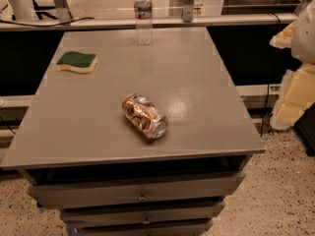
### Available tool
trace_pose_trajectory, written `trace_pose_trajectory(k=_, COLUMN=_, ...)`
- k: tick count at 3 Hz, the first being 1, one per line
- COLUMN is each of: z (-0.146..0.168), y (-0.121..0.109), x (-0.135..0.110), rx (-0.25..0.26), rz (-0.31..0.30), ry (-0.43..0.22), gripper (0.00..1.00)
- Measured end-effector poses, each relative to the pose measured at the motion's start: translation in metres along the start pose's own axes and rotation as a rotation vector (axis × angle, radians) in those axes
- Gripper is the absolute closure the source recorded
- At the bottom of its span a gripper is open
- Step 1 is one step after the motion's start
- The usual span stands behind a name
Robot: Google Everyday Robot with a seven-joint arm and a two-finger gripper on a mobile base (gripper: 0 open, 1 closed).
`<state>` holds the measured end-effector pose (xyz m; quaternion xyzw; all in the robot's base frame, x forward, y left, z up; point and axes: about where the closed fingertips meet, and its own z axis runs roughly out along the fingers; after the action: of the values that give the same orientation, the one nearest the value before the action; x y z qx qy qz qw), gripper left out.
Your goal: Move orange can near water bottle
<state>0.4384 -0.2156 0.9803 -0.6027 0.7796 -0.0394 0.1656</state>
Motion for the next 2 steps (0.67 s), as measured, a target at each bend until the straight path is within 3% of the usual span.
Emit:
trace_pose_trajectory(k=1, z=0.0, y=0.0, x=0.0, rx=0.0, rz=0.0, ry=0.0, gripper=0.0)
trace_pose_trajectory(k=2, z=0.009, y=0.001, x=-0.025, rx=-0.011, rz=0.035, ry=-0.063, gripper=0.0)
